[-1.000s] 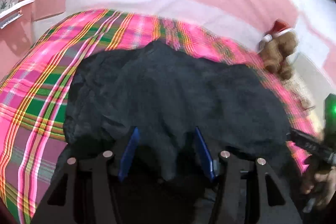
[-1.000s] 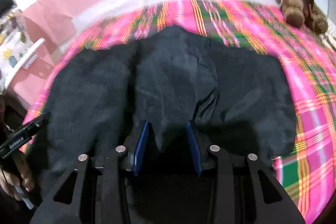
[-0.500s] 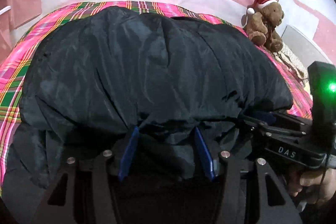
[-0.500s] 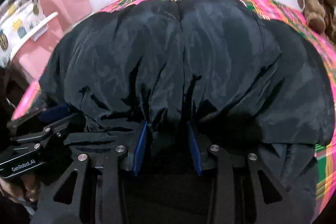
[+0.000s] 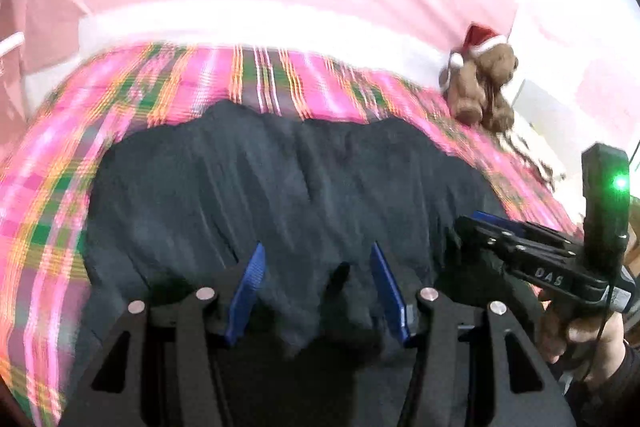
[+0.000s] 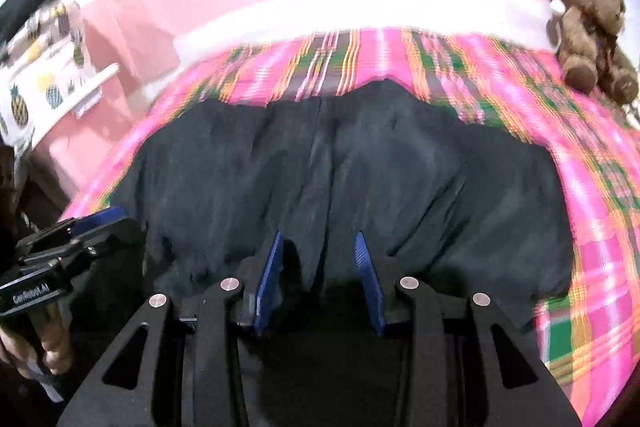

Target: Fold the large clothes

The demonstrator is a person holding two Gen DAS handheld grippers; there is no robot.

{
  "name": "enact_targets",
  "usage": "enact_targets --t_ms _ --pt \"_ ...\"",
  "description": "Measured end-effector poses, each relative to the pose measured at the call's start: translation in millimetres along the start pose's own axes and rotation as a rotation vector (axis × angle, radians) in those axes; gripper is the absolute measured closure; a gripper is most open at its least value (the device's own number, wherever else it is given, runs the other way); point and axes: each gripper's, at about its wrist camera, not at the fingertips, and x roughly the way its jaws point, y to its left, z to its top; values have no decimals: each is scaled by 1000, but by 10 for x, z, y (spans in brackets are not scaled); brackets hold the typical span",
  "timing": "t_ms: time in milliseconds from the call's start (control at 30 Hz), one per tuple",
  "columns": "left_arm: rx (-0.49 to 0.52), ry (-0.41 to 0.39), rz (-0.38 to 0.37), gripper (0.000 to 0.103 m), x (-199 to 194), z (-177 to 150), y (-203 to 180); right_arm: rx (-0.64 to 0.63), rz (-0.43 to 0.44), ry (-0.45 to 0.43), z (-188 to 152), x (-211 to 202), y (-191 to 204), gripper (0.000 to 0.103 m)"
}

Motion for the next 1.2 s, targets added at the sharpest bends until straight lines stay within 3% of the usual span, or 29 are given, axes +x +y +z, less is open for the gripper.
enact_targets --t_ms 167,300,433,633,733,867,933,1100,1200 --pt "-28 -25 98 47 388 504 310 50 -24 -12 473 324 -289 65" --pt "-96 37 177 47 857 492 626 75 -81 62 458 771 -579 65" --pt "-85 12 162 49 956 212 689 61 -87 52 268 907 -699 65" --pt "-95 28 164 50 934 220 690 84 -74 58 304 877 -746 65" --pt "-133 19 132 51 654 268 626 96 -98 47 382 610 -661 65" --pt "-79 -52 88 51 191 150 444 54 -7 -44 312 57 -413 65" --pt "-67 -47 63 51 101 31 379 28 34 -49 197 -39 -268 65" --pt "-56 70 92 51 448 -255 379 6 33 77 -115 414 -143 65" --pt "-44 75 97 51 495 -271 381 17 47 71 -155 523 -196 65"
